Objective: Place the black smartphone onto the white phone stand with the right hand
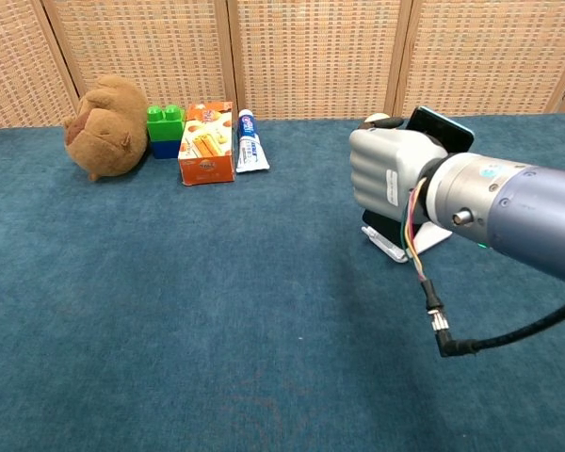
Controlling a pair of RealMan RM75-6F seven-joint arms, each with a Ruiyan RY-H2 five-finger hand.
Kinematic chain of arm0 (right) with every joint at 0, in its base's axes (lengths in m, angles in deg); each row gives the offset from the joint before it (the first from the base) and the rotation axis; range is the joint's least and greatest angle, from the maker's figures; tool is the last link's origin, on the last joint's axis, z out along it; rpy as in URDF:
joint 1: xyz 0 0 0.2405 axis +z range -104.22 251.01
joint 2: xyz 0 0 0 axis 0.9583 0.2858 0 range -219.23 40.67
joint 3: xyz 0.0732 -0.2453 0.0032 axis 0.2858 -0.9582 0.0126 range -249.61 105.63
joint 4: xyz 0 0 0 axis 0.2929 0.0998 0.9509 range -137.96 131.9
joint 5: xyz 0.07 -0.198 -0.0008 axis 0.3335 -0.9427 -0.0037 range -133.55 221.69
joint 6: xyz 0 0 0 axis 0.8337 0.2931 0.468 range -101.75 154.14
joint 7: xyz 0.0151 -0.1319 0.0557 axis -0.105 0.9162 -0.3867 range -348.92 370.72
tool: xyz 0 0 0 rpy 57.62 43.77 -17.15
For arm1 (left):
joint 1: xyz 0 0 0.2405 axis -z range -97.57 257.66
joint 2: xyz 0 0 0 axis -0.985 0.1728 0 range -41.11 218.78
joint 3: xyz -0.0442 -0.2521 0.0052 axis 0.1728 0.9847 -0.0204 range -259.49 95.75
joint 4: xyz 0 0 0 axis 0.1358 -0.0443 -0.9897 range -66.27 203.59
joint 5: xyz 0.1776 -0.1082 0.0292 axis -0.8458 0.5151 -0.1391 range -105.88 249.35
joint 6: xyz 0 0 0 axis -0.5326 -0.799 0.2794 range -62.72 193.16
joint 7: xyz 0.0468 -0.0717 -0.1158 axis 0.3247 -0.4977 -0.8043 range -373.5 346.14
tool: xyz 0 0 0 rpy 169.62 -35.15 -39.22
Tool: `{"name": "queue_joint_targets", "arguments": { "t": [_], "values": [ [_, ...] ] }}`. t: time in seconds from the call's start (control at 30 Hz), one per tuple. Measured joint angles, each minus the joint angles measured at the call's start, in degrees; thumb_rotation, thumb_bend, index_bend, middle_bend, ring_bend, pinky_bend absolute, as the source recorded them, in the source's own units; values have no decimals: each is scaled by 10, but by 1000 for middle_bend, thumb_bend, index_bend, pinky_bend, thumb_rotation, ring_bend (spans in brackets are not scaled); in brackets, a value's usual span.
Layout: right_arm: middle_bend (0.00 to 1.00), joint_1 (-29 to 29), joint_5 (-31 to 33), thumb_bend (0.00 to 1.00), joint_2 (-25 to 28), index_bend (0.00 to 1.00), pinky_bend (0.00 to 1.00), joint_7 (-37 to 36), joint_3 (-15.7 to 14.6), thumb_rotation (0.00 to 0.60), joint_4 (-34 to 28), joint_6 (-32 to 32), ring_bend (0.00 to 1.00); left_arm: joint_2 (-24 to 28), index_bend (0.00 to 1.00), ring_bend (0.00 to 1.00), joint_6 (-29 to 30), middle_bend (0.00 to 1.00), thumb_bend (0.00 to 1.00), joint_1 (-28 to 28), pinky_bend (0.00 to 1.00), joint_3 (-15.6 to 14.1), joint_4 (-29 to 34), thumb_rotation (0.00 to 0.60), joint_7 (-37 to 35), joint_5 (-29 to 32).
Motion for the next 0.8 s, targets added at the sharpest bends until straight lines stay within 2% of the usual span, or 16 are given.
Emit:
{"name": "queue_joint_targets", "arguments": {
  "t": [0.3,0.57,0.8],
  "values": [
    [417,2,4,540,-12,473,376,-3,-4,600,10,1,371,0,0,0,-1,0,0,1,0,0,0,600,0,0],
    [319,2,2,529,-12,473,376,-13,-8,600,13,-2,317,1,0,0,-1,0,0,1,0,-1,0,600,-1,0],
    [316,2,-7,530,-13,473,376,-22,-13,600,17,-8,314,0,0,0,-2,0,0,1,0,-1,1,600,1,0]
  ]
}}
